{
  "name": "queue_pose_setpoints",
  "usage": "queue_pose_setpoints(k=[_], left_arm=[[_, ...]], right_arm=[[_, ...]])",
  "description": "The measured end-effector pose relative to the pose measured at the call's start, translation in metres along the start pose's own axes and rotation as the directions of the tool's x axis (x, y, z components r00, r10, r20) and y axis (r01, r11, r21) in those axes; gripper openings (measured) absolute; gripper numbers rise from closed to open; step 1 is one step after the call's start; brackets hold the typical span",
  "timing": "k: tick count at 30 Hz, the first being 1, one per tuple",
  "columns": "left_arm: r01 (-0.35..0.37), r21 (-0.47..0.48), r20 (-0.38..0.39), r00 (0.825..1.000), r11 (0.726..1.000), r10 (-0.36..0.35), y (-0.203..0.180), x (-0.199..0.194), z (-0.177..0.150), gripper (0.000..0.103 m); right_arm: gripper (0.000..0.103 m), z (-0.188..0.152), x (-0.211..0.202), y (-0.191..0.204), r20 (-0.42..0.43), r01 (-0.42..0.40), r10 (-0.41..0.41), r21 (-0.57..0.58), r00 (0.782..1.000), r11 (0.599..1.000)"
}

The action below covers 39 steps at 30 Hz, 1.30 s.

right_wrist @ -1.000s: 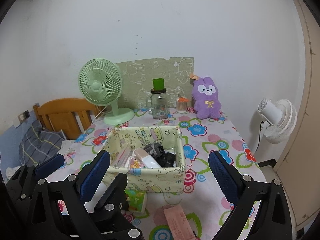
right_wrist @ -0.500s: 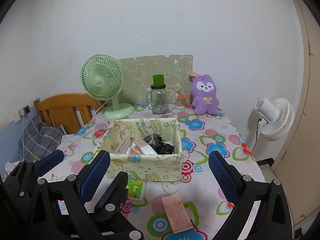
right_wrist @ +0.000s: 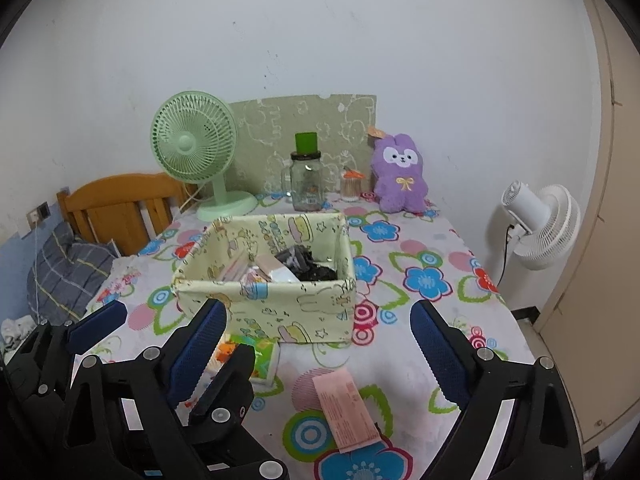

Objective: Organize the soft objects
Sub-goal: 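Withdraw both open tools back from the fabric box, then reach the left tool to the green tissue pack while right tool reaches the pink packet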

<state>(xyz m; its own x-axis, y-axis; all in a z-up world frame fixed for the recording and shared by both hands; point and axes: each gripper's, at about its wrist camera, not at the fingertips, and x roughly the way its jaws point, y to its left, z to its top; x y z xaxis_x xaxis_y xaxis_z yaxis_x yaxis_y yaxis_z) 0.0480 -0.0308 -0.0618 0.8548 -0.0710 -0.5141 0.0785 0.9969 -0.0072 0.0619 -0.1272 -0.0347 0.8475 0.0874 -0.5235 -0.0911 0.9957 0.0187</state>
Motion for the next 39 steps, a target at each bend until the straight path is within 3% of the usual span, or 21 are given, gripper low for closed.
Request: queue_pose_setpoints(k=[10,16,26,39], left_arm=[[0.015,-0.007,-0.045,0.999,1.000,-0.015,-0.001,0.016,-0.017,0.103],[0.069,-0.002,-0.069,0.995,0.998,-0.069,-0.005,0.024,-0.029,0.103],[0.045,0.027,-0.133,0.990,0.999,-0.041,-0.009,0.045,-0.049,0.103],[0.039,0.034,-0.239,0.971,0.999,-0.030,-0.010,0.072,-0.069,0.099]], right_arm=[[0.095,-0.018,0.017,-0.004,-0.036,-0.012,0.012,0.004,0.999,1.000],[0.094,-0.030,0.025,-0.007,-0.050,-0.034,0.035,0.011,0.998,0.999],[0.091,-0.052,0.051,-0.011,-0.128,-0.050,0.052,0.020,0.990,0.999],[0.084,-0.075,0.079,-0.013,-0.224,-0.035,0.038,0.017,0.974,0.999]])
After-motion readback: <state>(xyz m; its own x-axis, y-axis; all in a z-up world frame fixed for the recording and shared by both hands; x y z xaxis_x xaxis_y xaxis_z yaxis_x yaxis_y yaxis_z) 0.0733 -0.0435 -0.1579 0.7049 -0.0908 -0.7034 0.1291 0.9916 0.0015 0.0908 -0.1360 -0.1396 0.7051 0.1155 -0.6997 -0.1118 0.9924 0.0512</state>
